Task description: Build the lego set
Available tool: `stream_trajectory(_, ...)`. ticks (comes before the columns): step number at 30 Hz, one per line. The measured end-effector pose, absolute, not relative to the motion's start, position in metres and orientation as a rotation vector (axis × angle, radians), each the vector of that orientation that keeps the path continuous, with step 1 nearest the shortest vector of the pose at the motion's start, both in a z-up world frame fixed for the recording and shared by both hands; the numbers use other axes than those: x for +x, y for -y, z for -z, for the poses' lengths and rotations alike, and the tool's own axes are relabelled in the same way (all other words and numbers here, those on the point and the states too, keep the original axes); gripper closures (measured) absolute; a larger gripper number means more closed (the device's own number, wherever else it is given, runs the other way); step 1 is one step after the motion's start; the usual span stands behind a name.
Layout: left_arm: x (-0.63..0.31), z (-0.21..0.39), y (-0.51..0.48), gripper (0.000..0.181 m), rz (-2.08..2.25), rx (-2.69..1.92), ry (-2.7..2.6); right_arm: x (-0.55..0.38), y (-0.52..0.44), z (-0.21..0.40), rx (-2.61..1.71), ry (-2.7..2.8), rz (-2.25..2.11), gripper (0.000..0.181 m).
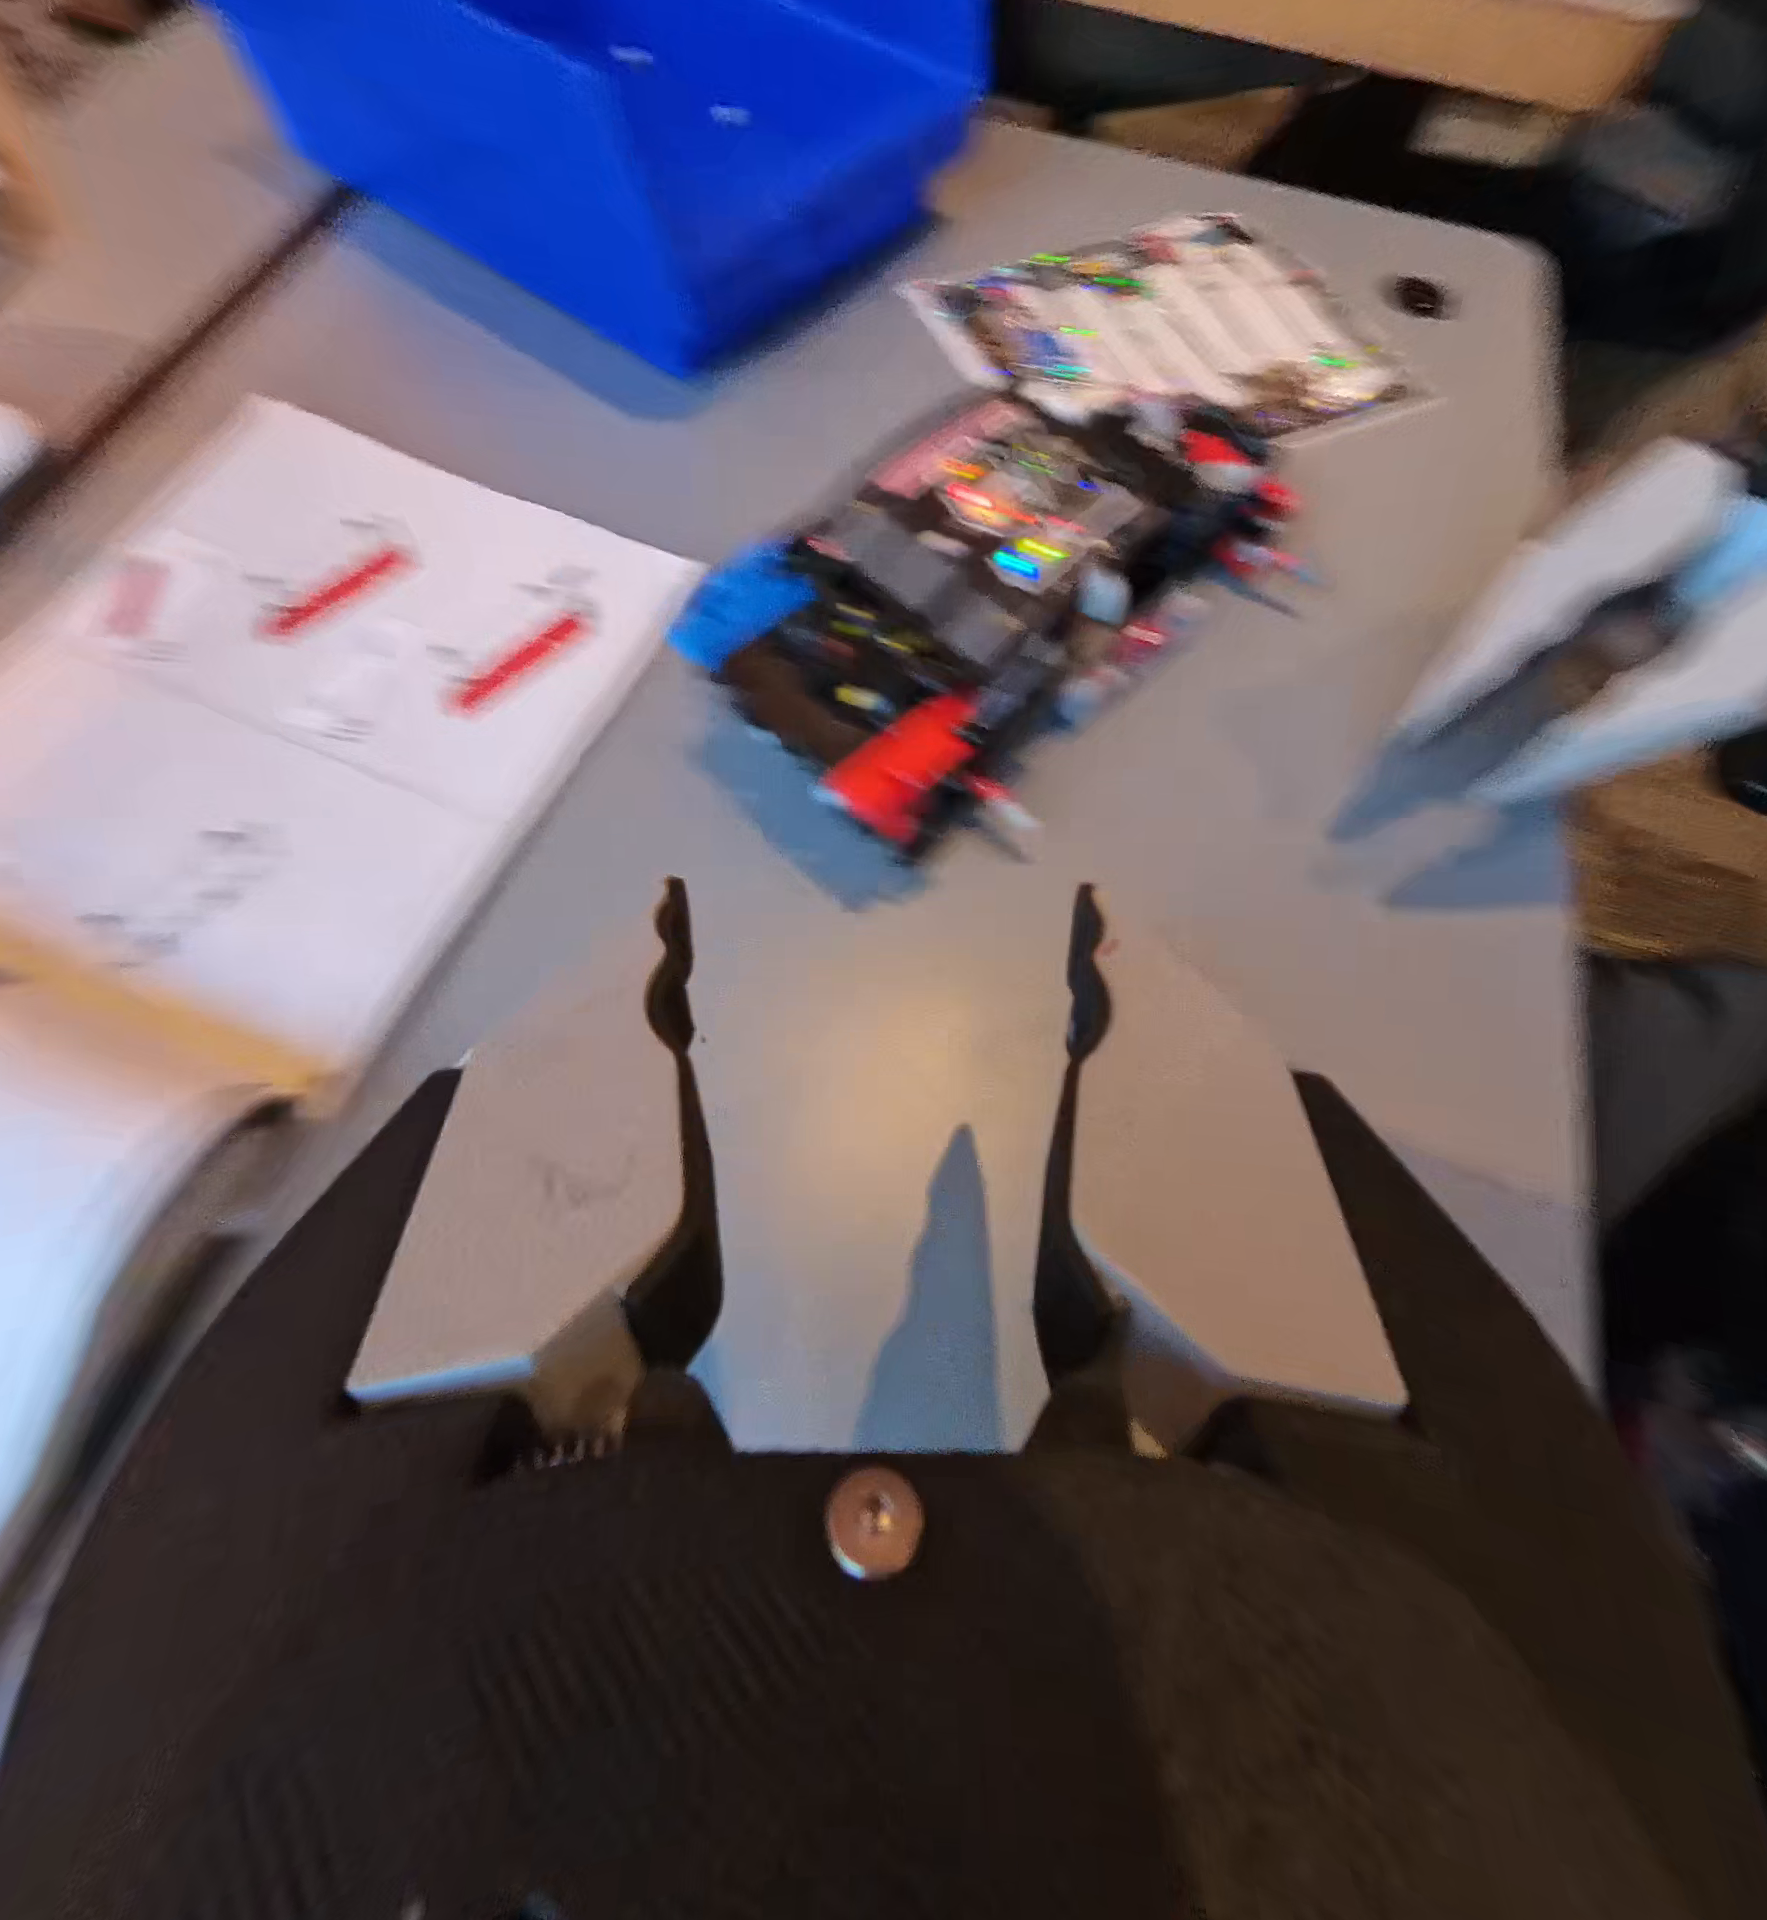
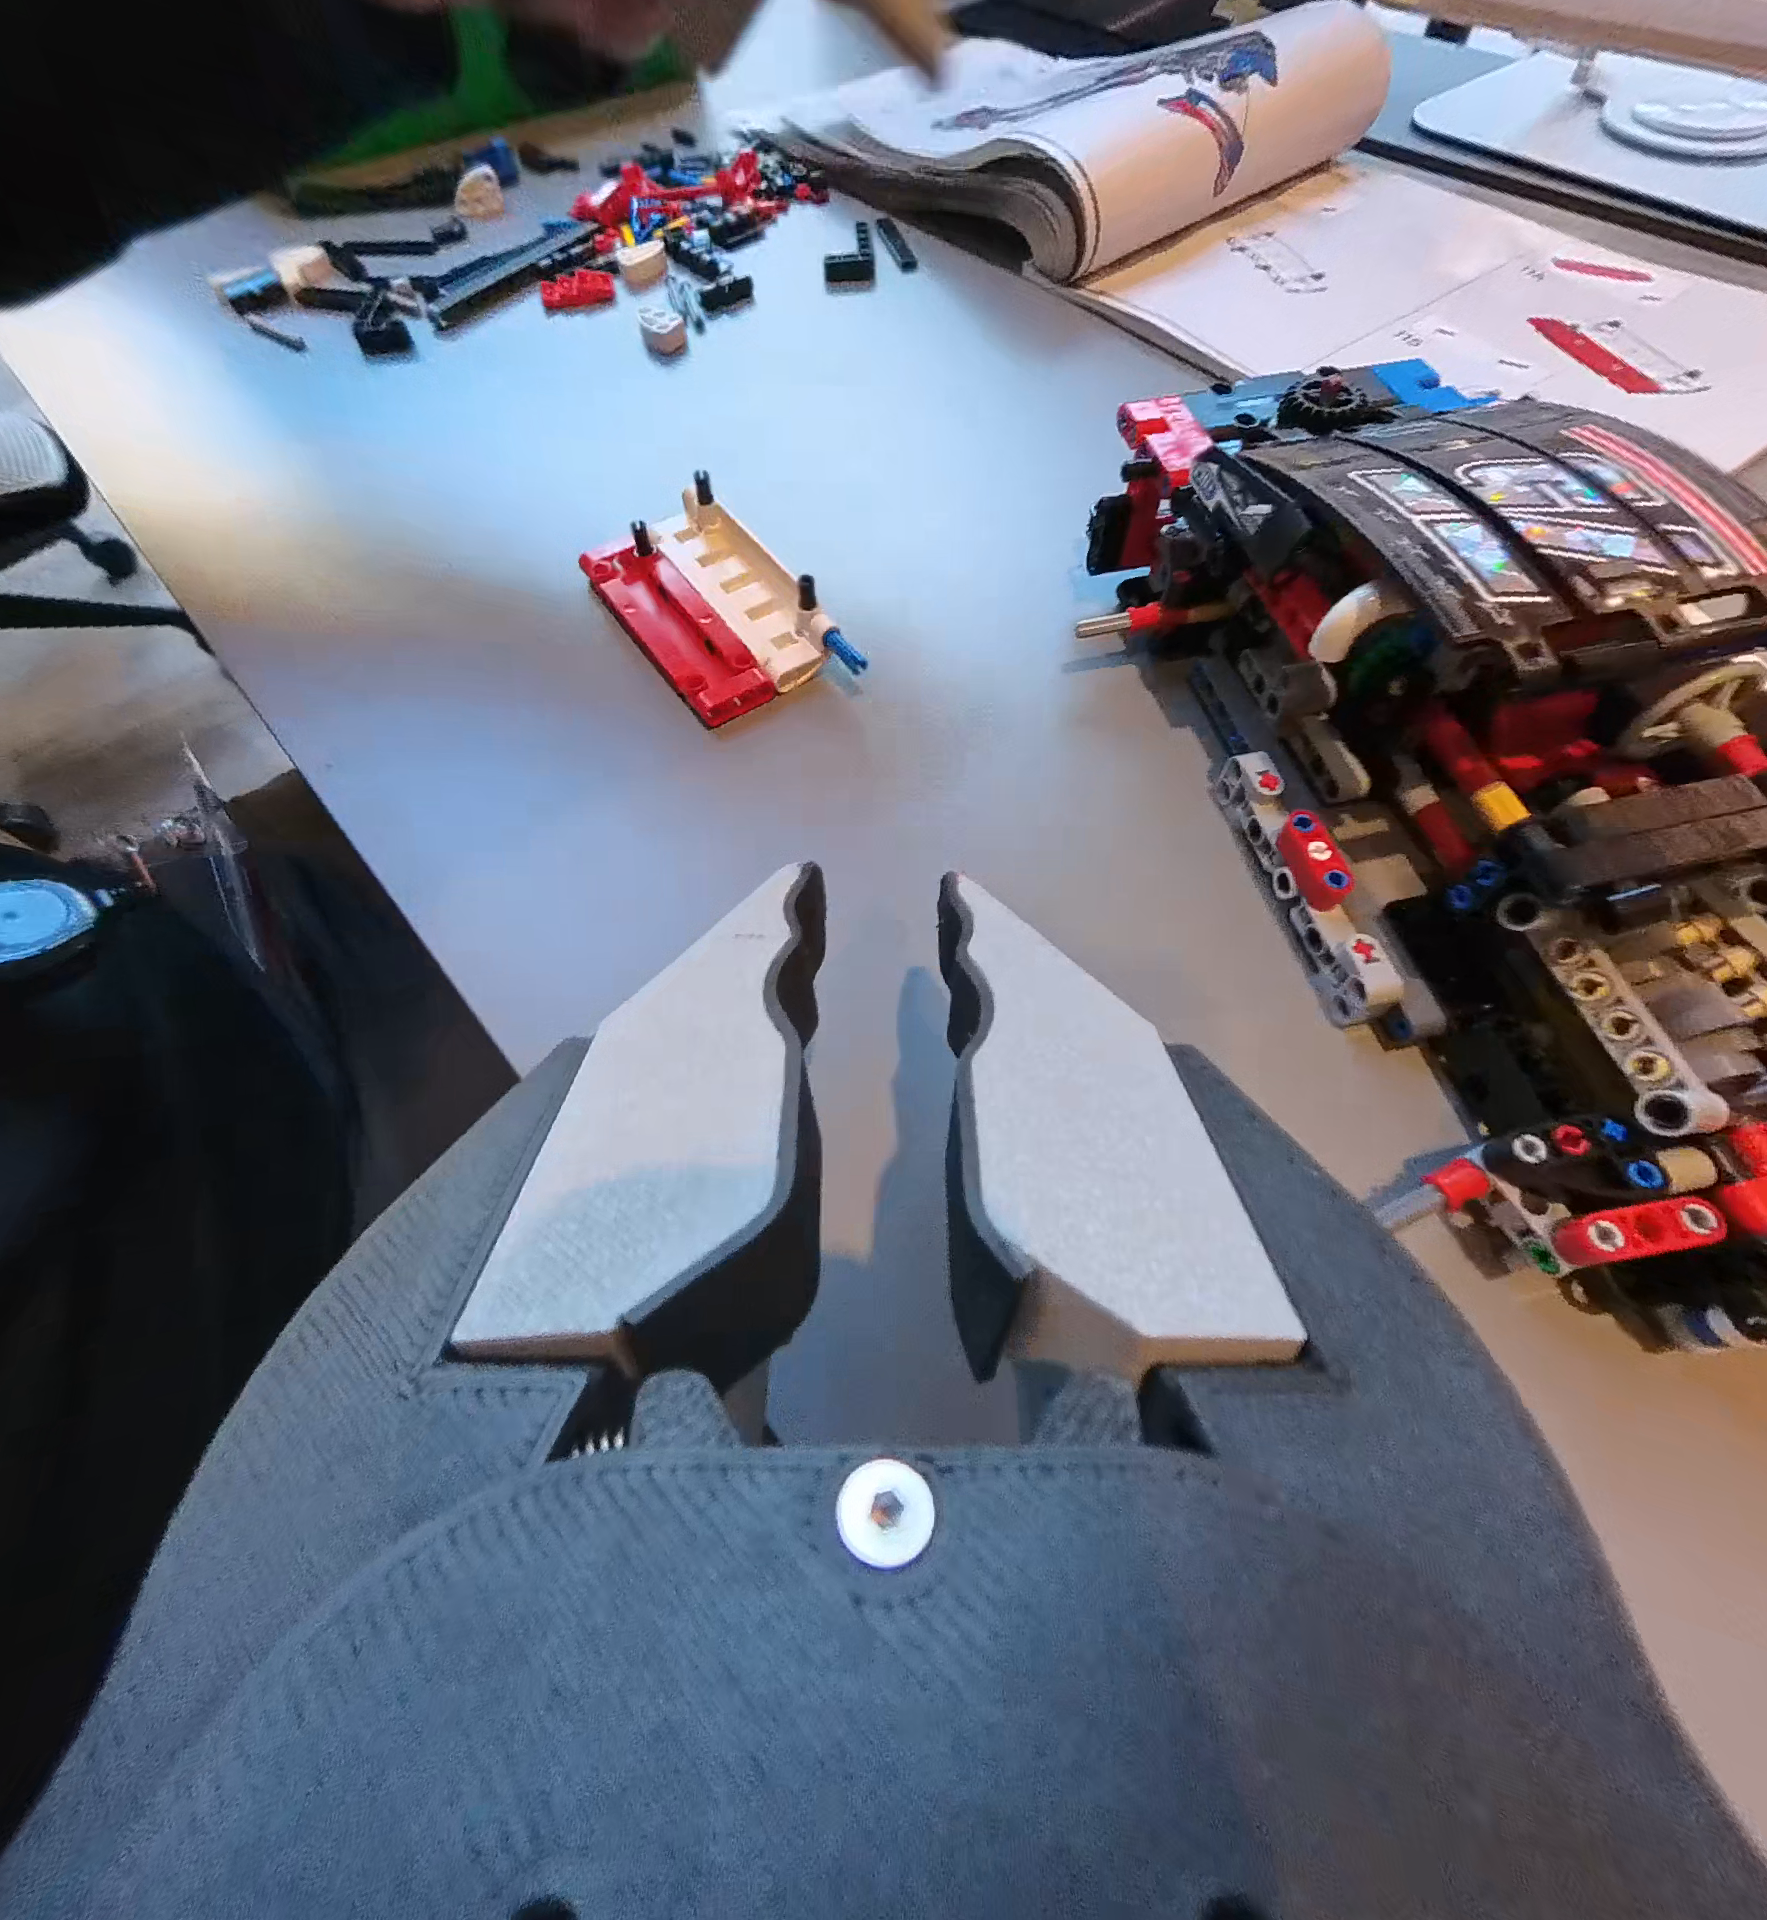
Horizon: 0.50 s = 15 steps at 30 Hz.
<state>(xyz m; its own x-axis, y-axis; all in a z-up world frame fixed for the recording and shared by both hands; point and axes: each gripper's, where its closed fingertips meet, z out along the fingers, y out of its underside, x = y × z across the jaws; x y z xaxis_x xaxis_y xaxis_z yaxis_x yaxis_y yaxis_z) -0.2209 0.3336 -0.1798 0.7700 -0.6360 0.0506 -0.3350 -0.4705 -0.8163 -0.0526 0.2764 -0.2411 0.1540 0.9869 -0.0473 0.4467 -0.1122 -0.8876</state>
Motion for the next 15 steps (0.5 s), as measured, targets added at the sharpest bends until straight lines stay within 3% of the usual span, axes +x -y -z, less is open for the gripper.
stream_trajectory(3,-0.272,0.181,-0.416,0.094,0.149,-2.229,-0.579,-0.053,-0.28,0.239,-1.666,1.38,-0.933,0.162)
stream_trajectory(7,-0.308,0.248,-0.495,0.083,0.081,-2.599,-0.372,-0.049,-0.281,0.239,-1.657,1.375,-0.94,0.163)
stream_trajectory(9,-0.306,0.282,-0.508,0.082,0.158,-2.775,-0.248,-0.047,-0.284,0.236,-1.651,1.362,-0.953,0.163)
stream_trajectory(10,-0.312,0.286,-0.517,0.089,0.078,-2.773,-0.227,-0.045,-0.286,0.232,-1.644,1.352,-0.964,0.164)
stream_trajectory(15,-0.314,0.288,-0.527,0.087,0.028,-2.629,-0.233,-0.038,-0.296,0.215,-1.603,1.308,-1.007,0.166)
